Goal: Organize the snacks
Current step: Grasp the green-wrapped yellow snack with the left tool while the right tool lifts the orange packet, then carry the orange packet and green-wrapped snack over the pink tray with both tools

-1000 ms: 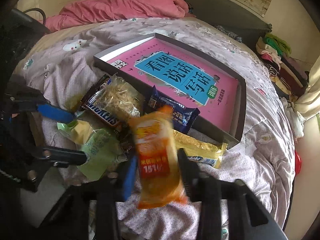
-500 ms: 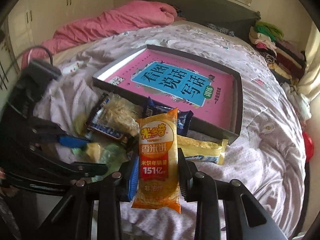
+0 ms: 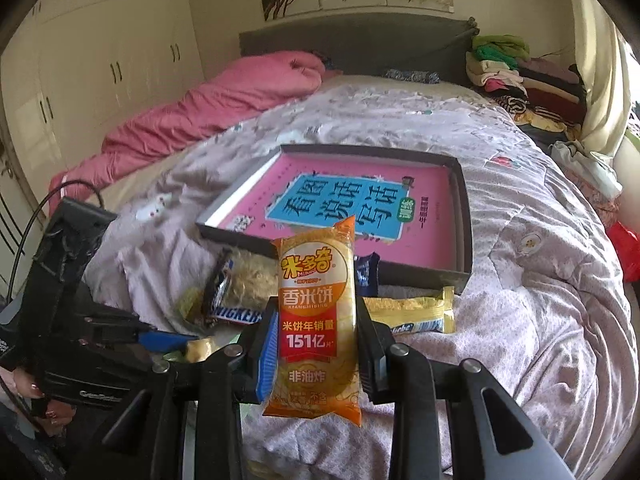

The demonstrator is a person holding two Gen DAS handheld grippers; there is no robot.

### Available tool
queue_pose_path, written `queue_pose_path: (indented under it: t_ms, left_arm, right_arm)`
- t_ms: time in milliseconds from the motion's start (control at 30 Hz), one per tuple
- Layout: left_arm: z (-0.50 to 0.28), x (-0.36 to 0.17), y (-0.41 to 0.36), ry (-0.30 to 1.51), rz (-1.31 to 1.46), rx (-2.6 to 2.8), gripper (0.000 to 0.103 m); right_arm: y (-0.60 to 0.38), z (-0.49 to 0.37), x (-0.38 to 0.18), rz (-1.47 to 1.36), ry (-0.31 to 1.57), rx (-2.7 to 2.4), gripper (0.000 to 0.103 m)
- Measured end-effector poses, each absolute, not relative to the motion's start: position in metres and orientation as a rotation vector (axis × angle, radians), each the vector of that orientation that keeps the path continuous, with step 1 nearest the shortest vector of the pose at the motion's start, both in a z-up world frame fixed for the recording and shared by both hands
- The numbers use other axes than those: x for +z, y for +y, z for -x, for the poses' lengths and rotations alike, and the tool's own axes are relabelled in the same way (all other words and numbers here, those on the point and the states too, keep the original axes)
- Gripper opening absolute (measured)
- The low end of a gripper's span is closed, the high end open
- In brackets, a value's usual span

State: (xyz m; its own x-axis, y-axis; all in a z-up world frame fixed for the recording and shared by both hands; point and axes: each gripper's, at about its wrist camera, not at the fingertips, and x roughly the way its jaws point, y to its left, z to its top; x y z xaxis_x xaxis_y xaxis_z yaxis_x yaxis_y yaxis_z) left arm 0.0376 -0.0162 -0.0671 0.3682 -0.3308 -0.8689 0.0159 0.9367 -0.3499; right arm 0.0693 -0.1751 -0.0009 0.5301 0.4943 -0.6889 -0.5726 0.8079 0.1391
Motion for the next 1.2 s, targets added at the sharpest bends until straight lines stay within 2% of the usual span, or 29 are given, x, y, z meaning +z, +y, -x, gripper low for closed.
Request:
queue_pose_path:
  t_ms: [433, 1200]
  left_arm:
    - [-0.024, -0.021, 0.006, 1.005, 0.327, -0.185, 0.044]
    - [-0.058, 0.001, 0.049, 0.854, 0.363, -0.046, 0.044]
  right_arm:
    - [-0.187, -0.072, 0.005, 0.039, 0.722, 0.604, 0.034]
    - [-0.191, -0.086, 0.005, -0.007, 0.655, 0.569, 0.034]
